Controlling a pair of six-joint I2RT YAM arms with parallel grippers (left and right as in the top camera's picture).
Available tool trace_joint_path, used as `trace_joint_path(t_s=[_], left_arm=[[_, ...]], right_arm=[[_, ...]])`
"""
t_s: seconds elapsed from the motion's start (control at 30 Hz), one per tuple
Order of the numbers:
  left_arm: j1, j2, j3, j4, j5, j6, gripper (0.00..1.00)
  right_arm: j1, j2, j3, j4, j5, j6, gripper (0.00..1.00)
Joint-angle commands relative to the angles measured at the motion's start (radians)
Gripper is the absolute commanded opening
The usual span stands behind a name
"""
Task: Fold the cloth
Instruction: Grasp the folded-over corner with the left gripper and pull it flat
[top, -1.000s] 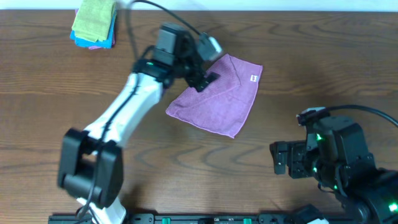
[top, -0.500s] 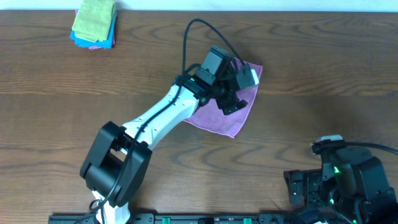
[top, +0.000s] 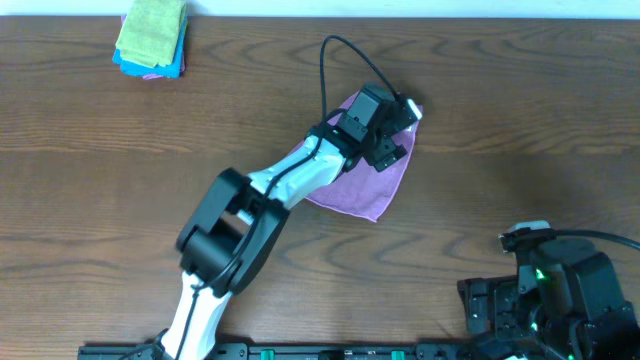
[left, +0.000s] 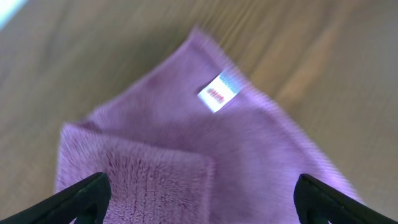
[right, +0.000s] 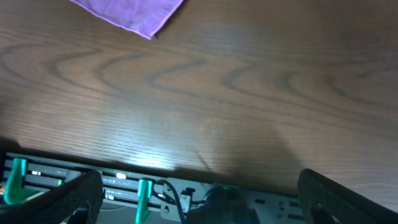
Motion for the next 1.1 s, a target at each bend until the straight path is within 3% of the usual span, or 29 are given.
trace_joint_path(t_s=[0.0, 0.13, 0.47, 0.7, 0.9, 1.07], left_arm=[[0.026, 0.060, 0.104, -0.010, -0.114, -0.058, 0.95], [0.043, 0.122, 0.203, -0.074, -0.149, -0.068, 0.96], [0.045, 0.122, 0.206, -0.231, -0.148, -0.074, 0.95], [0.044, 0.114, 0.208, -0.243, -0.101, -0.098, 0.95], [0.041, 0.114, 0.210, -0.269, 0.092, -0.150, 0.95], [0.041, 0.116, 0.210, -0.256, 0.027, -0.153, 0.95]], right_arm=[[-0.011, -0.004, 0.014, 0.010, -0.011, 0.032, 0.99], [-0.011, -0.004, 0.014, 0.030, -0.010, 0.032, 0.99], [-0.011, -0.004, -0.011, 0.025, -0.016, 0.043, 0.99], [-0.011, -0.003, -0.058, 0.076, -0.008, 0.040, 0.99], [-0.011, -0.003, -0.058, 0.079, -0.002, 0.039, 0.99], [-0.011, -0.003, -0.058, 0.089, 0.014, 0.039, 0.99]])
